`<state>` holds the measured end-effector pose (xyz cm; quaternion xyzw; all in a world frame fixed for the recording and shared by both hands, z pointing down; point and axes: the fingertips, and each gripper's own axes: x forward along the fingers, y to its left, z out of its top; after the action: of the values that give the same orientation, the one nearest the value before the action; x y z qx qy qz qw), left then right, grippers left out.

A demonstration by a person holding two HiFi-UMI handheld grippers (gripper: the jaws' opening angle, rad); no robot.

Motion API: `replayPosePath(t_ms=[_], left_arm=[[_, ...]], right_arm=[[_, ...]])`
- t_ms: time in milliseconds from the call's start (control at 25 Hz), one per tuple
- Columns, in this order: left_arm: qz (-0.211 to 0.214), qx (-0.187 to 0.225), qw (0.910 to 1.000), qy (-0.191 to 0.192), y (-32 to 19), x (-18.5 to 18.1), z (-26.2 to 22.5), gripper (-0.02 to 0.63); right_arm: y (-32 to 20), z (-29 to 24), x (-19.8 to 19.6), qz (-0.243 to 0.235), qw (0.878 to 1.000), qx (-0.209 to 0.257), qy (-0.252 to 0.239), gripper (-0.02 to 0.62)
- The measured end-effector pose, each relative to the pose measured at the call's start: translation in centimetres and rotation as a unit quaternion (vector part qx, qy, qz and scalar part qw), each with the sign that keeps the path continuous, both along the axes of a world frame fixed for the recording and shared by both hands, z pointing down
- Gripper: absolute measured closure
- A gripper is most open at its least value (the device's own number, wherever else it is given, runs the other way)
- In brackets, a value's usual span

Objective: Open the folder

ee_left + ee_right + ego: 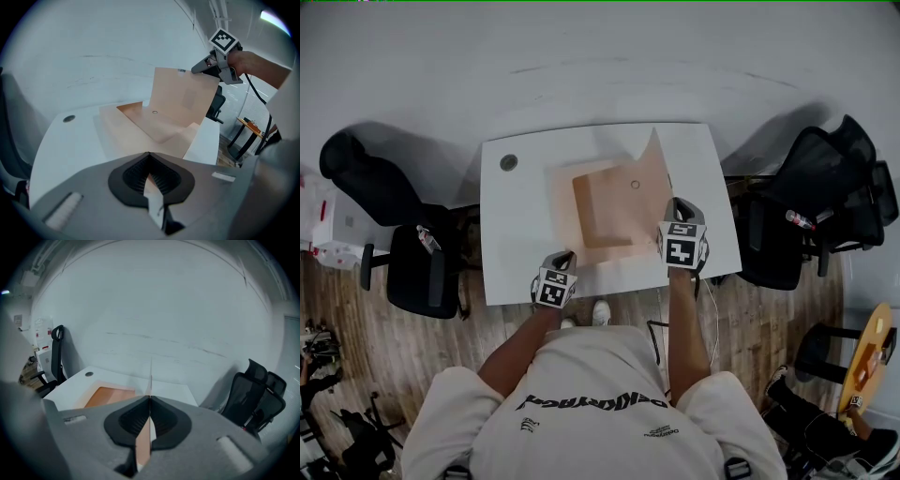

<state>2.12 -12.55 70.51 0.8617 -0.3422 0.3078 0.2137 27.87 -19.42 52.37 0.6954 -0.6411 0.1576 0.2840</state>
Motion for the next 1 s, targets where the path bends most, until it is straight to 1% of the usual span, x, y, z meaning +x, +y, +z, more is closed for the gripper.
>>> replayPosePath(t_ms=[280,1000], left_arm=[[0.004,0.001,1.0000,0.000,0.0,0.0,0.1,0.614],[0.005,0.000,1.0000,0.005,-0.1,0.0,0.0,0.614]], right_arm=[[-0.2,0.7,1.1,0.008,1.000,-0.008,0.006,0.592],[-0.4,1.3,4.3,0.037,0.999,-0.017,-0.001,0.592]])
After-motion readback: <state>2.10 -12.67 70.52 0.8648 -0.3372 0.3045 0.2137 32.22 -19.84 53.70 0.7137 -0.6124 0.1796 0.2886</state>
